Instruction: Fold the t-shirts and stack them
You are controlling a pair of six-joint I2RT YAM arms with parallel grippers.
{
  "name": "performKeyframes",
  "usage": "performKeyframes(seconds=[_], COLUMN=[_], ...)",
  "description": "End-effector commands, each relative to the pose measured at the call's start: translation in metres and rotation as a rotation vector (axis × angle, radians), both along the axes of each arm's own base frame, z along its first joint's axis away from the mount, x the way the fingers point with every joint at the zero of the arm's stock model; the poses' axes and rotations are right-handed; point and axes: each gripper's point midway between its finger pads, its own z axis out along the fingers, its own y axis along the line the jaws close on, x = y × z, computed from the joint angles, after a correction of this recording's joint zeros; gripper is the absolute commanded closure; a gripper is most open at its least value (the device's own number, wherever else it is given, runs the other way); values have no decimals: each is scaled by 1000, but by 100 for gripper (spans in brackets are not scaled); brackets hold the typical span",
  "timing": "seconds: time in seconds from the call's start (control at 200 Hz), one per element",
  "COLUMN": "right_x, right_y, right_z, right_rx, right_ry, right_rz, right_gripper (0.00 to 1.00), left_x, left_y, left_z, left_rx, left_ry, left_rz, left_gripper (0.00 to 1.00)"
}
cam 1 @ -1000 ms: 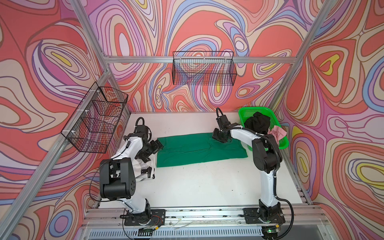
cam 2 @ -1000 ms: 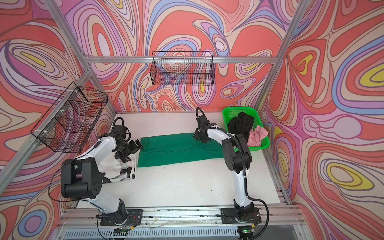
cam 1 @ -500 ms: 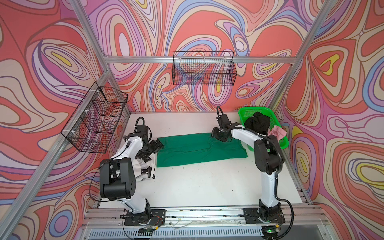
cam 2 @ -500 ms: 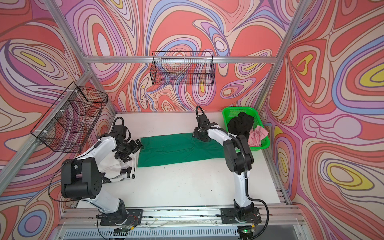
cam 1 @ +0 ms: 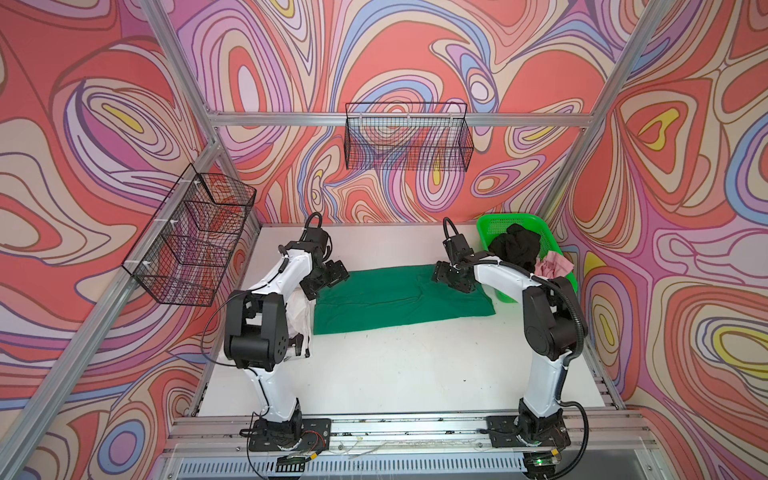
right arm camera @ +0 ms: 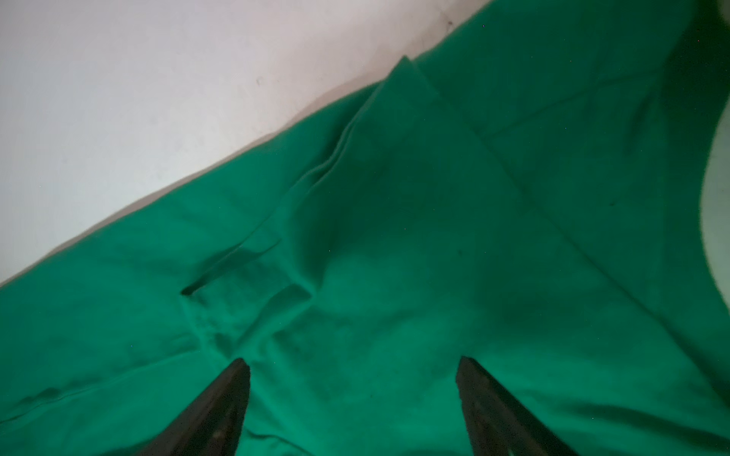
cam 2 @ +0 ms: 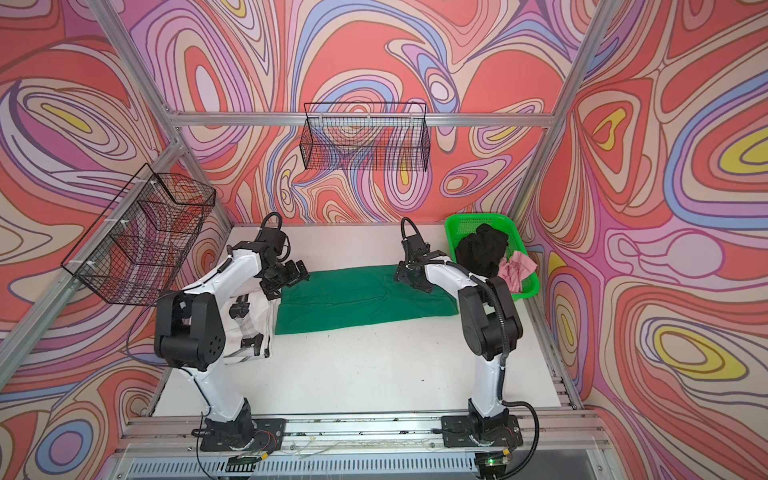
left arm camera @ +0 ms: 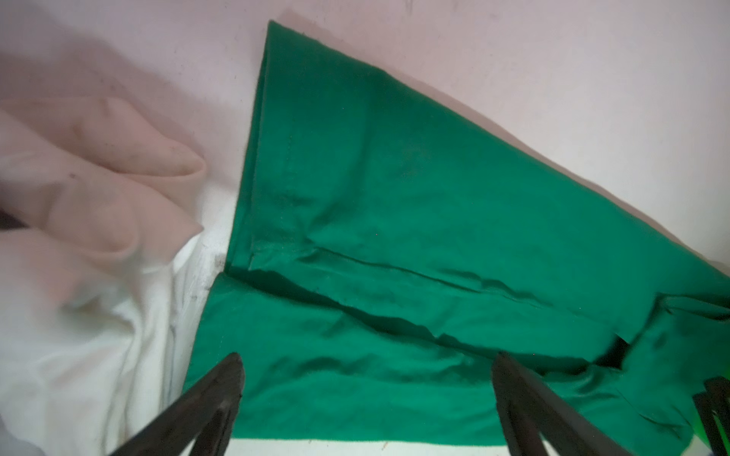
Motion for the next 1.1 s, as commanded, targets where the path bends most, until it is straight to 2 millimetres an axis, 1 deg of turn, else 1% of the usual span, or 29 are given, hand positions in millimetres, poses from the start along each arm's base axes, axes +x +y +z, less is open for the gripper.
performKeyframes(seconds=[0.0,0.09,0.18,0.275,0.416,0.496,0.581,0.641,0.821,0.986,1.097], right_x=[5,5,7,10,14,17,22,27,46,65,78], right_y=[-3,-1,-3,-3,-2,-1,2,2,1,10,16], right_z=[-10,-19,-25,-28,-42,-50,-54,-55,-60,-62,-65], right_rx=[-28,-23,-35,-39,-47,-46,-47,-55,-94,-90,-92], right_ry=[23,40,42,35,54,66,69,68,58,40,32], right_rz=[-16,-21,-30,-40,-37,-34,-29,-26,-10,37,75], right_gripper=[14,14,14,14,14,14,14,14,14,14,14], left_x=[-11,-14,-20,-26,-37,-46,-57,-64,-85,-109,-131], left_y=[4,-3,-9,-14,-22,-29,-34,-35,-48,-66,-82], left_z=[-17,-35,-49,-56,-63,-70,-77,-80,-83,-85,-84], left_rx=[86,56,20,4,-4,-16,-34,-43,-79,-131,-163], left_ry=[100,153,191,206,238,266,291,304,338,369,389], left_rz=[-9,-6,-1,1,-6,-13,-9,-3,-11,-14,-24], left_gripper=[0,0,0,0,0,0,0,0,0,0,0])
